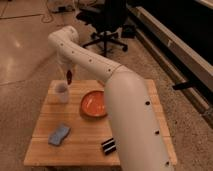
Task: Place the pepper in the ceramic cup
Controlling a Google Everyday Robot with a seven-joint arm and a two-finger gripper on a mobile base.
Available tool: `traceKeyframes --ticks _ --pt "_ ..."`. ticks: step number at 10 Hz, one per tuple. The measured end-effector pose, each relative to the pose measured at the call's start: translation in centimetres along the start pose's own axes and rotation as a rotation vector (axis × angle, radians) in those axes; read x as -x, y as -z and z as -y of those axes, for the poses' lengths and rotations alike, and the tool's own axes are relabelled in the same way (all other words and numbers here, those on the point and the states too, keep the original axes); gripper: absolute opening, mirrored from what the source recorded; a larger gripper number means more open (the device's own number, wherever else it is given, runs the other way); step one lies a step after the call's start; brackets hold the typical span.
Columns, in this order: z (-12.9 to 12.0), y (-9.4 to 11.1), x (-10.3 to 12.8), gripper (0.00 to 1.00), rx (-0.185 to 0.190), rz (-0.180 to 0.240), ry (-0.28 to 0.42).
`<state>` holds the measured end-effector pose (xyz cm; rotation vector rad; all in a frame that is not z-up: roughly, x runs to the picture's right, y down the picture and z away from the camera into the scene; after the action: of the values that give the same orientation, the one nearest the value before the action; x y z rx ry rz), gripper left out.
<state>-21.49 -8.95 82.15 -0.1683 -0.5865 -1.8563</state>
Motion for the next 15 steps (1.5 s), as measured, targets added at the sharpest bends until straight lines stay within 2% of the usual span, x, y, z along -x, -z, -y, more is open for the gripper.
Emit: traceKeyframes --ticks 3,5,7,8,10,11,12,13,15 --pt "1.6 0.1 -0.1 0.29 -0.009 0.012 0.001" --pt "1.6 -0.6 0.0 0.29 -0.006 0.006 0.003" --pt "1.7 -0.3 0.0 0.29 -0.01 0.015 0.005" --pt "1.3 -0.3 0.1 0.3 -0.006 0.018 0.001" --pt "2.7 -0.4 -0.1 0.34 -0.01 0.02 0.011" --pt "2.7 -0.3 0.0 0.28 -0.013 0.017 0.012" --pt "2.1 -0.4 0.0 0.27 -0.015 0.011 0.008" --pt "2.0 -0.8 0.1 0.27 -0.012 0.003 0.006" --pt "2.8 -0.5 -0.2 0.27 -0.014 0.014 0.008"
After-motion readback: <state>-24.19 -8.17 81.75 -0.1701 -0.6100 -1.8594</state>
